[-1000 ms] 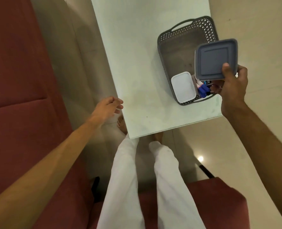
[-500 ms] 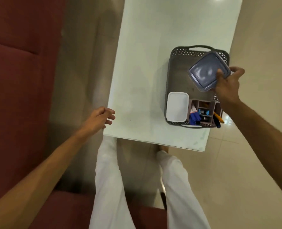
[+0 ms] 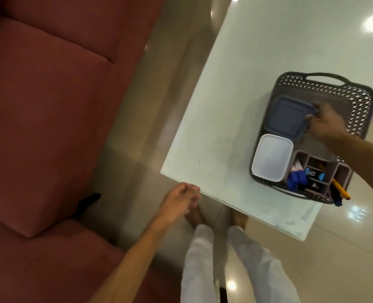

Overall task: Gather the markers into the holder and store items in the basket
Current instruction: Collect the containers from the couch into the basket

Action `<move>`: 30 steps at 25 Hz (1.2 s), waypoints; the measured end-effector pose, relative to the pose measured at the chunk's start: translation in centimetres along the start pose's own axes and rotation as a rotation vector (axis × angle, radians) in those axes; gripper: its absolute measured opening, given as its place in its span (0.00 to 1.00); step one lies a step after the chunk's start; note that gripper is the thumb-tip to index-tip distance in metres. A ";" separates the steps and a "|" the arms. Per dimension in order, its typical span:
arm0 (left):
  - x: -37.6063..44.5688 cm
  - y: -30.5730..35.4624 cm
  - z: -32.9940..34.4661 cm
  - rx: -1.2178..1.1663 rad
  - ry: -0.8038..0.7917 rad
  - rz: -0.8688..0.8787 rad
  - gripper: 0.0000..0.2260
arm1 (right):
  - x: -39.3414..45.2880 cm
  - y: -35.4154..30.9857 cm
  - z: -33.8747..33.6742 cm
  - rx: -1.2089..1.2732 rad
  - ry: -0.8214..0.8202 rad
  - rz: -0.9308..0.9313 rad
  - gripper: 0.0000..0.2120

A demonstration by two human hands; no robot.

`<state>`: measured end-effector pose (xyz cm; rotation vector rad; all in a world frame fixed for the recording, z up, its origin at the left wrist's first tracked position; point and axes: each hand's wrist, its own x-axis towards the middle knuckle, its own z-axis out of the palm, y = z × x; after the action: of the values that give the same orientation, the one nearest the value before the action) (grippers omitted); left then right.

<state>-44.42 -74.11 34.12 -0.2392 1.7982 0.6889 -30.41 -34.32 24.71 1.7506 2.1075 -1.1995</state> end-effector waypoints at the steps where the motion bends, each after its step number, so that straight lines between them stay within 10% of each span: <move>1: -0.2 -0.1 0.4 -0.004 -0.009 0.014 0.10 | 0.1 -0.1 -0.1 -0.014 -0.020 0.008 0.23; 16: -1.7 0.5 -1.6 0.043 0.037 0.107 0.11 | -5.7 1.2 -3.0 -0.442 -0.399 -0.261 0.26; 30: -1.1 2.6 -6.8 0.176 -0.003 0.201 0.12 | -10.1 -4.8 -1.7 -0.578 -0.195 -0.331 0.29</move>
<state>-50.77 -76.00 37.26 0.0611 1.8833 0.6654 -30.91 -40.87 33.87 1.0284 2.3593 -0.6707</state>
